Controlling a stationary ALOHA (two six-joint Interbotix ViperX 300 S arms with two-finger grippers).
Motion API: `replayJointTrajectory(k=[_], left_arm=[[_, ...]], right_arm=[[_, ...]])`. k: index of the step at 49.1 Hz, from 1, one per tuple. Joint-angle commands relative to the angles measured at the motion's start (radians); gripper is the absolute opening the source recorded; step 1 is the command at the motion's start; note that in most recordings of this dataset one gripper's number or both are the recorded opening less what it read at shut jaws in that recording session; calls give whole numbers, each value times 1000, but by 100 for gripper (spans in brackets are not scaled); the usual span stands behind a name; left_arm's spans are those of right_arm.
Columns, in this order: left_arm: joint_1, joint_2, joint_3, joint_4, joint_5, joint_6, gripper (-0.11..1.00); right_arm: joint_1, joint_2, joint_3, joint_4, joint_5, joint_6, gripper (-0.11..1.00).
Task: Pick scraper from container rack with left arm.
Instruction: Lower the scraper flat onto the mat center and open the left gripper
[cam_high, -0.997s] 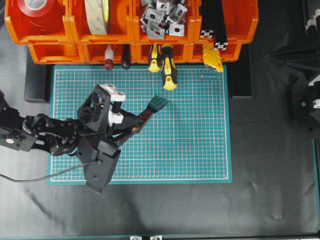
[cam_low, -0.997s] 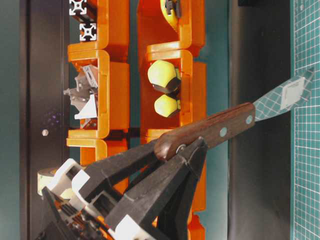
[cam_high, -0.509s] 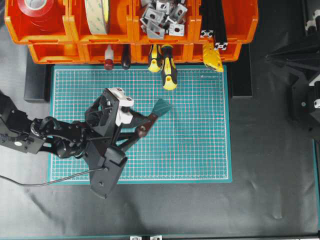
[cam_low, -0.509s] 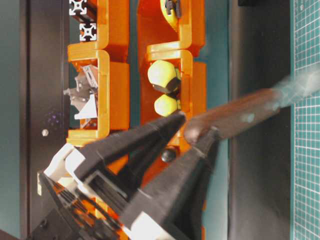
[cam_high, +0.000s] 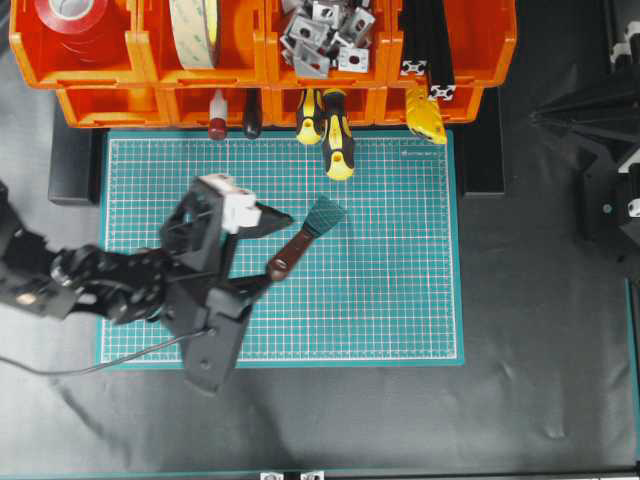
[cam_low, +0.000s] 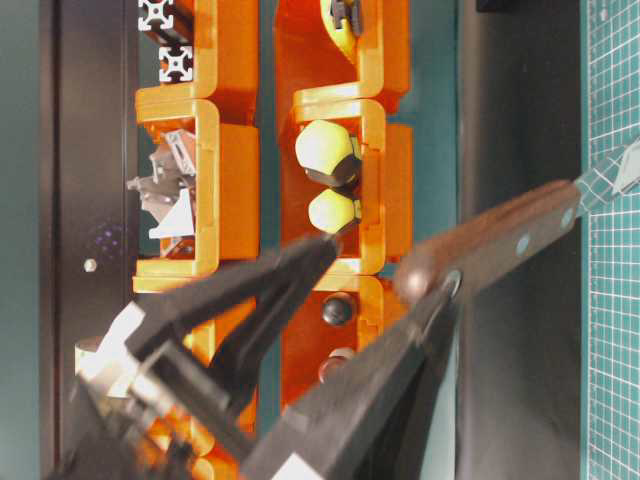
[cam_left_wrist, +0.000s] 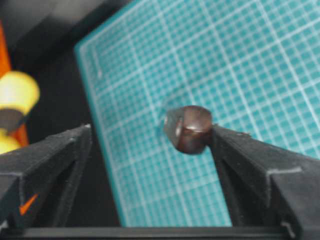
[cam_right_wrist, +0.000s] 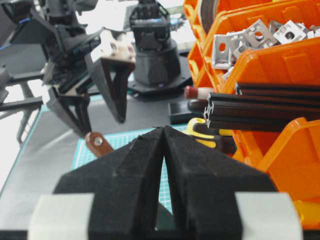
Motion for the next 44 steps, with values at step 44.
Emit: replayJointTrajectory(k=[44], left_arm=[[-77,-98,84,-8,155,-739,89]], right_arm=[[-2,6,-18,3,17,2,1]])
